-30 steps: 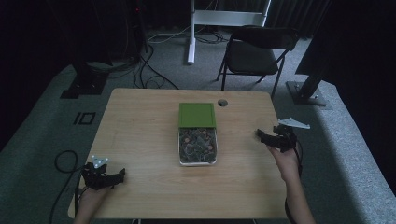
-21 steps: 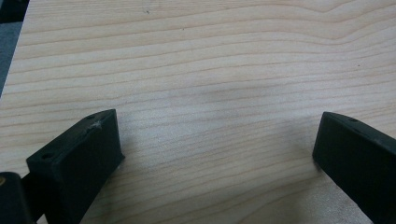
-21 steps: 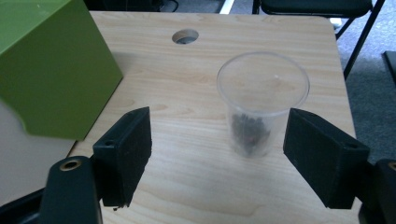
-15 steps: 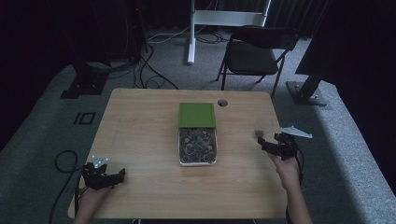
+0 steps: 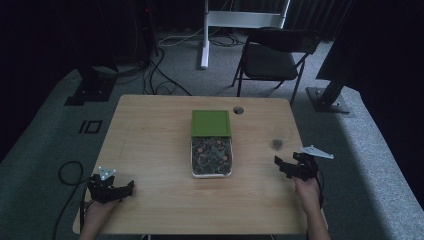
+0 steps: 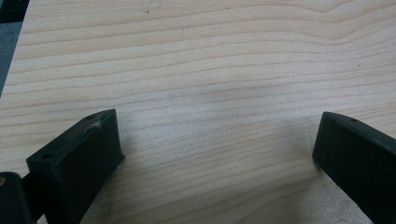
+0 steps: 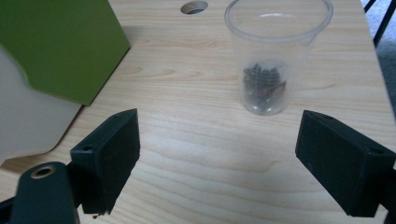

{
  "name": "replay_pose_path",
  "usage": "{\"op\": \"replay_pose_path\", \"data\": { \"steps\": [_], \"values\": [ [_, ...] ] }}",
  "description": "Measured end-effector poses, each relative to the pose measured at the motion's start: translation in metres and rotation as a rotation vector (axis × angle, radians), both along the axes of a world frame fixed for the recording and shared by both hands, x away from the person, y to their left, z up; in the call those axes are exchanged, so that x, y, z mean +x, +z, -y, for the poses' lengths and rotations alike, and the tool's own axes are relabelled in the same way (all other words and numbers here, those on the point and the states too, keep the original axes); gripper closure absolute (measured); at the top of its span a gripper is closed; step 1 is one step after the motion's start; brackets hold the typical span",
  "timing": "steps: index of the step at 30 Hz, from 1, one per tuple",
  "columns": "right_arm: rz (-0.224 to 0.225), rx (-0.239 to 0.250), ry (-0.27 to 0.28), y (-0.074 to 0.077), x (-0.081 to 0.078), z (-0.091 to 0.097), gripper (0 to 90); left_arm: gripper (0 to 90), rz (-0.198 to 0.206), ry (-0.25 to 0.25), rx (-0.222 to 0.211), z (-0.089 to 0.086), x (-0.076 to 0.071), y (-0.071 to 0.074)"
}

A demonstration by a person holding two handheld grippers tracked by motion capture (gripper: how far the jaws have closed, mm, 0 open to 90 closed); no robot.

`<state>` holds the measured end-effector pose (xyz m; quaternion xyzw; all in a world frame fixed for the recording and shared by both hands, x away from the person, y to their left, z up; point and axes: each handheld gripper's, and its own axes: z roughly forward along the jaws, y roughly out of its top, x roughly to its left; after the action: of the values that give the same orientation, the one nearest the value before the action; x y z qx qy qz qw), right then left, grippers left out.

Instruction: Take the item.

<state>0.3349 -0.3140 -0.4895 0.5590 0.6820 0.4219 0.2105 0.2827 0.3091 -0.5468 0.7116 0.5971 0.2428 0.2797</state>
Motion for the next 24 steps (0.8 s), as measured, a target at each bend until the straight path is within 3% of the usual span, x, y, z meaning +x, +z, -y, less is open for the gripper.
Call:
{"op": "replay_pose_path", "data": {
  "steps": [8,20,24],
  "values": [
    [0.021,-0.034,-0.003,-0.016,-0.008,-0.001,13.8,1.7,0.0,0.0,0.0,0.0,0.0,0.0],
    [-0.009,-0.072,0.075,-0.036,-0.019,0.005,13.8,1.7,0.0,0.0,0.0,0.0,0.0,0.0],
    [-0.029,-0.116,0.113,-0.045,-0.023,0.006,13.7,1.7,0.0,0.0,0.0,0.0,0.0,0.0]
  ]
}}
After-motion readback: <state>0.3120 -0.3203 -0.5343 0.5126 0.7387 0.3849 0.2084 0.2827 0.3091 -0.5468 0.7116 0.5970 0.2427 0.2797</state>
